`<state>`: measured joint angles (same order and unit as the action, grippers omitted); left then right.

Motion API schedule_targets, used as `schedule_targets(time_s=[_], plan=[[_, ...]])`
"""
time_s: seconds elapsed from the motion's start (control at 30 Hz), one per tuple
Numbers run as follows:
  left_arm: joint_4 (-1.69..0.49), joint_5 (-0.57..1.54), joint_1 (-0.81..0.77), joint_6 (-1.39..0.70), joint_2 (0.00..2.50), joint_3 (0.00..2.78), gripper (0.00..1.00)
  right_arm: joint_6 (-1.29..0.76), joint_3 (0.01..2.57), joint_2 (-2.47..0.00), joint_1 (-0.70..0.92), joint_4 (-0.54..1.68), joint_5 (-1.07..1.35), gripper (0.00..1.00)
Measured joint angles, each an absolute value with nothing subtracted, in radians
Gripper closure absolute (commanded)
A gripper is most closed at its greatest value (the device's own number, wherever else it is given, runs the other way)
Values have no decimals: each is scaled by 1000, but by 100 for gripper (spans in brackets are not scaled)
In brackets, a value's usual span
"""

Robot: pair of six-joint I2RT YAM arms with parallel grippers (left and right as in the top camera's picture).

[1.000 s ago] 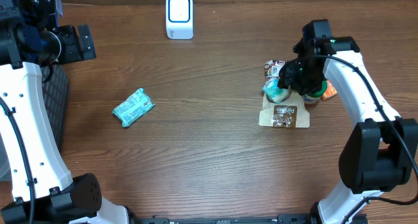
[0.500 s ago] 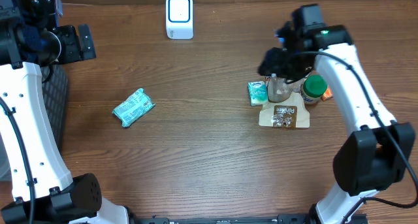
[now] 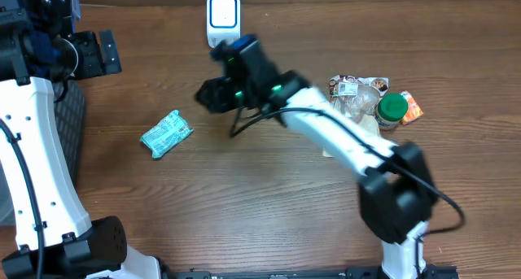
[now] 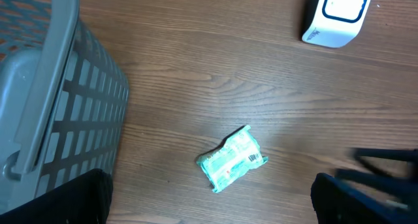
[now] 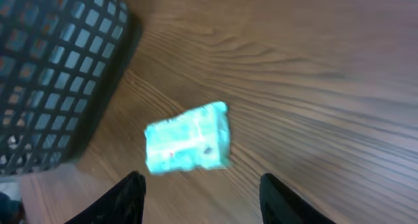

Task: Scan the item barcode
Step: 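Move the right gripper left and grasp the green wipes pack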

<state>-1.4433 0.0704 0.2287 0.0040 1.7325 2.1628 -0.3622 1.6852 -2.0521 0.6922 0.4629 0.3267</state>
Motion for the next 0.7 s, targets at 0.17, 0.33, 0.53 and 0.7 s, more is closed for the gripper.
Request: schedule_targets(time_s=[0.17,0.33,0.53,0.7], plan=[[-1444,70,229,4,1732,2163,1,-482,1685,-2213,751,286,318,47],[-1443,70,229,4,1732,2163,0,-543,1685,-2283,761,229,314,47],[-1443,70,229,4,1732,2163,0,-564,1685,-2316,762,194,326,47],[-1443,70,229,4,1732,2163,1,-564,1685,-2346,778,174,335,50]])
